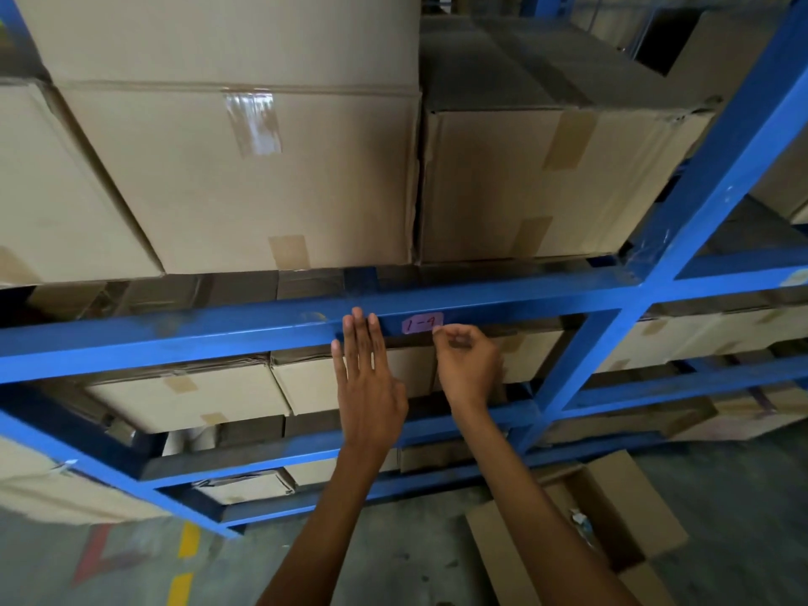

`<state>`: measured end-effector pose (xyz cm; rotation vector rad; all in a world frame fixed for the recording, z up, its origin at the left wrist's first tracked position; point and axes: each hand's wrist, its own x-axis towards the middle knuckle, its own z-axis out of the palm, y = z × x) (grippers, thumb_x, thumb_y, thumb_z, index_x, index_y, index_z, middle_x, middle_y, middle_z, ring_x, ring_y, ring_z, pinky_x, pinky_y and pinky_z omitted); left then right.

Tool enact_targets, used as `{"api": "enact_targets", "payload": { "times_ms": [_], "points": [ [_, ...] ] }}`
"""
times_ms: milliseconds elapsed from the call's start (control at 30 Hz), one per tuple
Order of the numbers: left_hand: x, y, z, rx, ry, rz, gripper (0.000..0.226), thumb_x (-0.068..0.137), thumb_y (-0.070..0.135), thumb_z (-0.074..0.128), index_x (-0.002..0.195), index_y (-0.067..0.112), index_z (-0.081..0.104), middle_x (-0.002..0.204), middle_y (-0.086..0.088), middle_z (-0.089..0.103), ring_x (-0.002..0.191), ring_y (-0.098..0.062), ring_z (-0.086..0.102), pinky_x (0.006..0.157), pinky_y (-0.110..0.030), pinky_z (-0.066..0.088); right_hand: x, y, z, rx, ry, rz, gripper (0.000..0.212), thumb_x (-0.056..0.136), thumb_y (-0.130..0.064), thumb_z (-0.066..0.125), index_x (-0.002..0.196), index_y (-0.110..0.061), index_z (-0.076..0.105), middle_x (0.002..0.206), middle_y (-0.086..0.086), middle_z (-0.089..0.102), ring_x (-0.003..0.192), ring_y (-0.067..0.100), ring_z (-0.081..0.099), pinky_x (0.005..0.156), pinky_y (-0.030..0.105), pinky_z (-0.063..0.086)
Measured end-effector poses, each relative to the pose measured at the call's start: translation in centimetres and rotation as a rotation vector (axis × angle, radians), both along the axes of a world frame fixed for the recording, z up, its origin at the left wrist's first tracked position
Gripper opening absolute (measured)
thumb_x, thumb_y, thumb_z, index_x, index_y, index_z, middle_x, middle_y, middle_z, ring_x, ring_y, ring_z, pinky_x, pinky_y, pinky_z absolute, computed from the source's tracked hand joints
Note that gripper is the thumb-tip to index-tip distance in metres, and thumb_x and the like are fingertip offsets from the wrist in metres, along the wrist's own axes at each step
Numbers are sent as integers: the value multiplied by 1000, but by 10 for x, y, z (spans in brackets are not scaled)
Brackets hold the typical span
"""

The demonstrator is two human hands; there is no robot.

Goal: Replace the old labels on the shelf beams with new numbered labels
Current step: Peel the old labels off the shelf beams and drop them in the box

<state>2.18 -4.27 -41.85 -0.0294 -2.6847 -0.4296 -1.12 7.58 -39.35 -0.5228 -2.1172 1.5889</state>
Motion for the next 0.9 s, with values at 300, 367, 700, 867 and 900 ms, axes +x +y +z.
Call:
{"api": "enact_targets", "payload": {
  "times_ms": [300, 367, 700, 867, 900],
  "points": [
    [1, 6, -3, 5, 1, 23, 105, 81, 17, 66, 161, -1, 1, 170, -23, -3, 159, -37, -3, 129, -55, 13, 0, 3, 4, -158, -70, 113, 4, 92, -16, 70, 88, -18, 69, 86, 2, 73, 83, 21, 72, 81, 38, 62],
    [2, 8, -4, 6, -3, 32, 103, 81, 17, 66, 161, -1, 3, 170, -23, -4, 159, -37, -3, 129, -55, 13, 5, 4, 9, -153, -55, 185, 10, 94, -16, 67, 85, -20, 67, 84, 0, 72, 79, 16, 70, 73, 29, 58],
    [2, 29, -7, 58, -19, 67, 101, 81, 14, 61, 161, -5, 2, 170, -25, -4, 159, -38, -5, 129, -55, 12, 30, 34, 30, -86, 133, 312, 22, 90, -11, 66, 73, -23, 59, 69, -10, 64, 70, 12, 64, 64, 15, 51],
    [-3, 66, -1, 169, -77, 150, 106, 82, 19, 66, 160, -6, -2, 170, -28, -5, 158, -41, -6, 129, -56, 8, 36, 75, 30, -127, 147, 147, 24, 85, -4, 71, 70, -19, 61, 64, -6, 68, 66, 13, 70, 66, 17, 54],
    [-5, 78, 0, 209, -78, 153, 107, 81, 18, 67, 160, -7, -1, 170, -29, -5, 158, -42, -6, 129, -56, 8, 37, 89, 30, -135, 147, 116, 22, 84, -3, 72, 70, -17, 61, 63, -4, 69, 65, 12, 70, 65, 17, 54]
  ]
}}
